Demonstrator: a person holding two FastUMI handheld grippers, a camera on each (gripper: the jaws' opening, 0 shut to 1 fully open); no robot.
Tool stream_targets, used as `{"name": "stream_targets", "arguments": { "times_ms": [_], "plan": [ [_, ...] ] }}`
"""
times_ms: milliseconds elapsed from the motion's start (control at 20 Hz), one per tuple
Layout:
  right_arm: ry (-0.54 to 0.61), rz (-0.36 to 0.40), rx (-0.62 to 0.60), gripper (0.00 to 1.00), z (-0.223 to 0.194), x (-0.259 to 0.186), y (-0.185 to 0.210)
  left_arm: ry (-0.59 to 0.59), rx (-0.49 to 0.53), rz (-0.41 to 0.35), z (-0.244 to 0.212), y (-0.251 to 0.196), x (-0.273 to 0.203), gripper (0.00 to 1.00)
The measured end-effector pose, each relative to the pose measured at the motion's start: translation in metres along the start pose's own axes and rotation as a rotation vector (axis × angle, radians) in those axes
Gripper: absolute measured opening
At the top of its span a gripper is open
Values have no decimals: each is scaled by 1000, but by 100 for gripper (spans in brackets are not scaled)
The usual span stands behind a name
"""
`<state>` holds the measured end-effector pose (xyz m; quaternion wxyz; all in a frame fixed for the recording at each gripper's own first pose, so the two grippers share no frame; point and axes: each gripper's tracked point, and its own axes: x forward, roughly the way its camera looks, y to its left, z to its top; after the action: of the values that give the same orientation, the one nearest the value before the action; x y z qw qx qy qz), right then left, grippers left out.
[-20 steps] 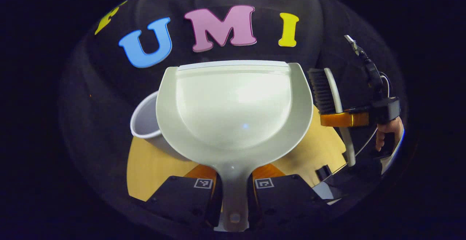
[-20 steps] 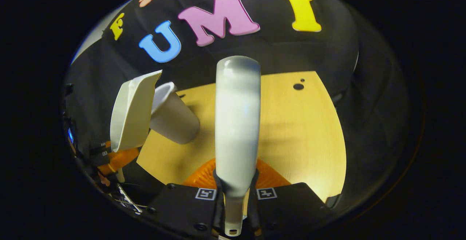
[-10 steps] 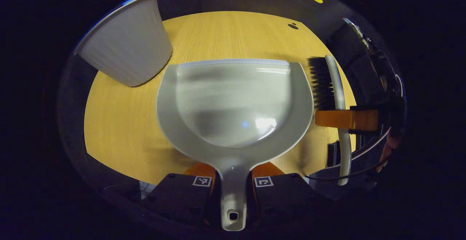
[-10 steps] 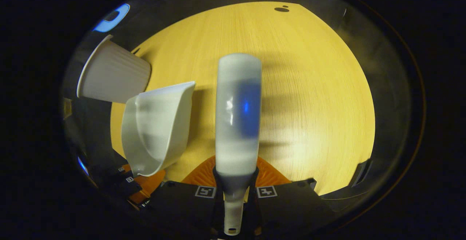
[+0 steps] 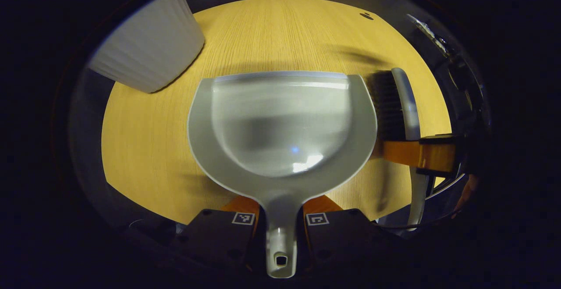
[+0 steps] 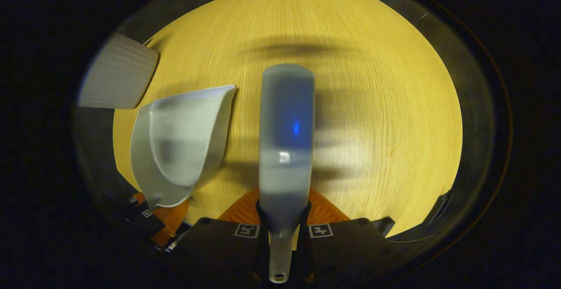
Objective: Pick up the small broom and dustpan from the desktop, sweep the trash into the dustpan with the broom, and then empty the trash into the garbage bin.
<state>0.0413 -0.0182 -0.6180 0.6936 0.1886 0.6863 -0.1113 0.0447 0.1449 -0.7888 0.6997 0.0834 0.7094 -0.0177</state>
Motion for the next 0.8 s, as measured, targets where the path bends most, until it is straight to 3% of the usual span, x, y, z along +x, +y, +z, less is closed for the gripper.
{"name": "stream_targets", "arguments": {
  "times_ms": [350,400,450,600,800],
  "plan": [
    [36,-16,20,30,-4,1,4,26,0,3,-4,-1,5,27],
    [40,-19,24,27,-5,1,4,22,-3,1,-3,-1,4,28],
    [39,-22,23,36,-4,0,5,20,-1,-2,-3,-1,5,28],
    [34,-34,22,35,-3,0,5,25,18,-10,-3,0,5,29],
    [37,-23,16,45,-6,0,11,32,29,17,-4,4,5,31]
  ]
}}
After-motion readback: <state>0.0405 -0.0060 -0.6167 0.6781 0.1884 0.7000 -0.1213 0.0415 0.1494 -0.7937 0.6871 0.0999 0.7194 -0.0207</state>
